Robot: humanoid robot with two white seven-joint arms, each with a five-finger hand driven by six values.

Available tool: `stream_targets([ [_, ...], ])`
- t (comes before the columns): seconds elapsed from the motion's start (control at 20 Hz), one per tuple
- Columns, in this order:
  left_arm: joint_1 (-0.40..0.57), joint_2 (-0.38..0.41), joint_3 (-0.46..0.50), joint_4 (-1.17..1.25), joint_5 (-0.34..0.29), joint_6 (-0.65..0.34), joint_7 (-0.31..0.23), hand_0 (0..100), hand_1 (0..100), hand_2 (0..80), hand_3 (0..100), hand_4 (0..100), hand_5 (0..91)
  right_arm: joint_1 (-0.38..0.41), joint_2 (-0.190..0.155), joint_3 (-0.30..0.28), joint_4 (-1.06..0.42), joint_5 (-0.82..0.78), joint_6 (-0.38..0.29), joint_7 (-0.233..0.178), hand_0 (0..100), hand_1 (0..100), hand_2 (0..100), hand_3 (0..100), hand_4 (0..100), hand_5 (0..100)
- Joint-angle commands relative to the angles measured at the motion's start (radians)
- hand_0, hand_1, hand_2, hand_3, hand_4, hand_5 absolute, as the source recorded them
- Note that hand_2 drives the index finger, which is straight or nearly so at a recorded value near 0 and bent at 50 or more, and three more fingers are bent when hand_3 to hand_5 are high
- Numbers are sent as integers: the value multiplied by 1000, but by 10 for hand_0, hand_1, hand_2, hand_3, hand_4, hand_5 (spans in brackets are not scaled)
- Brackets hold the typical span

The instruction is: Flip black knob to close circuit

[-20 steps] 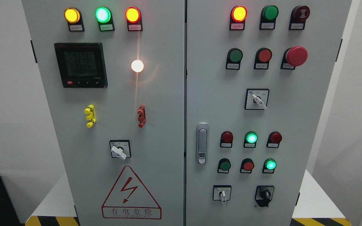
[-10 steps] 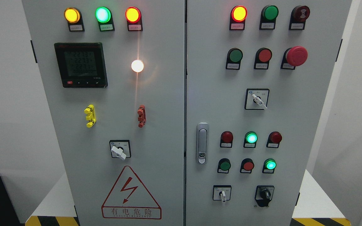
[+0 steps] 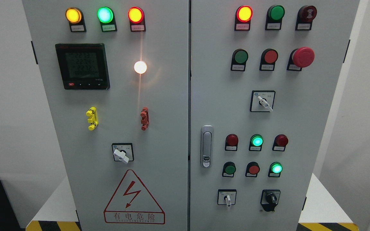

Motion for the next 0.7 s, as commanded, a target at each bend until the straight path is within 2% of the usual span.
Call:
stream_targets([
  [0.0,0,0,-1,-1,0,-1,0,120,556,0,0,0,0,-87,3,2,-124,13,41,20,0,0,909,1000,935,949],
  [0.25,0,0,1,1,0,-1,0,120,556,0,0,0,0,-141,5,2,-142,14,55,44,0,0,932,1000,961,974],
  [0.55,0,0,1,-1,0,-1,0,120,556,0,0,0,0,-151,8,-7,-165,53,64,48,0,0,936,1000,970,981],
  [0.65,0,0,-1,-1,0,-1,0,120,556,0,0,0,0,-165,10,-15,-165,63,65,73,0,0,934,1000,972,982],
])
